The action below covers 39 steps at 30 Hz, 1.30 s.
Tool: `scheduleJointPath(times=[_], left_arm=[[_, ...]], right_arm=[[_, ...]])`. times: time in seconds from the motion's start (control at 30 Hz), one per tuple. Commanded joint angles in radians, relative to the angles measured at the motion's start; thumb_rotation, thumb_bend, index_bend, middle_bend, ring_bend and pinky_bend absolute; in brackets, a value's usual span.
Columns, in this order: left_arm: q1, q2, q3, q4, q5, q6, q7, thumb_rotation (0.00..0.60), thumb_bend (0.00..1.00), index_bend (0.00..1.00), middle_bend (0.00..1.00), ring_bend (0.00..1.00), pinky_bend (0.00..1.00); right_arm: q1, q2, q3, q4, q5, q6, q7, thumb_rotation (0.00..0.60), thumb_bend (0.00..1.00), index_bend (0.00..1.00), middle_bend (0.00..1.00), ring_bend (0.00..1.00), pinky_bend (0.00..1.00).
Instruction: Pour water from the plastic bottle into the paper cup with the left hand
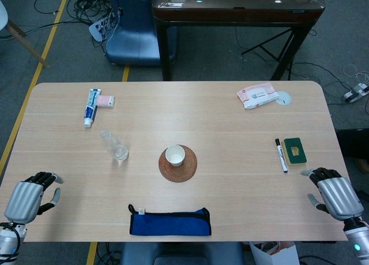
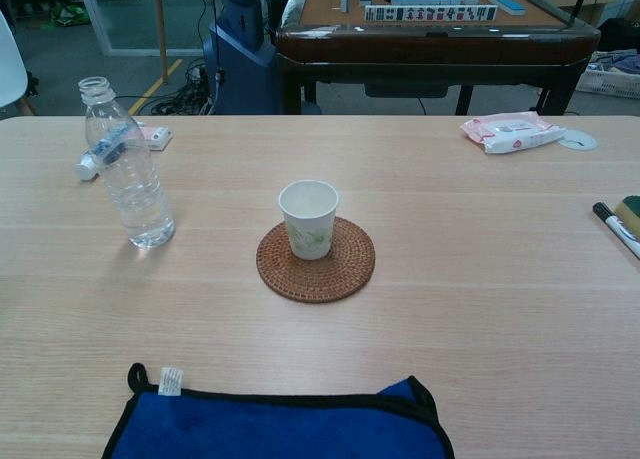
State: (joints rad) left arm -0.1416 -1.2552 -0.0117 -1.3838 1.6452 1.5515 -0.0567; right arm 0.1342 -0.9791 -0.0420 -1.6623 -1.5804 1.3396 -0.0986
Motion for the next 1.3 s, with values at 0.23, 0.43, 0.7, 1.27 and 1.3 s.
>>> scheduleJointPath(times=[0.23, 0.43, 0.7, 1.27, 1.3], left_arm=[[-0.006, -0.002, -0.002, 0.006, -0.009, -0.009, -0.026, 0.6, 0.43, 0.46, 0.45, 0.37, 0.56], [-0.032, -0.046, -0.037, 0.065, 0.001, 0.028, -0.174, 0.6, 0.18, 0.34, 0.43, 0.37, 0.56], [-0.094, -0.079, -0.104, 0.089, -0.079, -0.041, -0.352, 0.6, 0.11, 0.11, 0.14, 0.22, 0.47], [-0.264, -0.056, -0.192, -0.015, -0.298, -0.409, -0.449, 0.6, 0.09, 0.0, 0.0, 0.0, 0.14], [-0.272, -0.058, -0.195, -0.017, -0.312, -0.429, -0.447, 0.6, 0.09, 0.0, 0.0, 0.0, 0.13]], right_arm=[[-0.005, 0.006, -0.002, -0.012, -0.016, 0.014, -0.002, 0.6, 0.31, 0.29, 0.32, 0.25, 0.33], [-0.006, 0.01, -0.005, -0.017, -0.019, 0.012, -0.004, 0.6, 0.31, 0.29, 0.32, 0.25, 0.33], [-0.011, 0.01, -0.012, -0.031, -0.038, 0.02, -0.025, 0.6, 0.31, 0.29, 0.32, 0.25, 0.33], [-0.006, 0.026, -0.007, -0.04, -0.019, 0.003, -0.014, 0.6, 0.31, 0.29, 0.32, 0.25, 0.33], [-0.006, 0.028, -0.007, -0.04, -0.019, 0.002, -0.013, 0.6, 0.31, 0.29, 0.32, 0.25, 0.33]])
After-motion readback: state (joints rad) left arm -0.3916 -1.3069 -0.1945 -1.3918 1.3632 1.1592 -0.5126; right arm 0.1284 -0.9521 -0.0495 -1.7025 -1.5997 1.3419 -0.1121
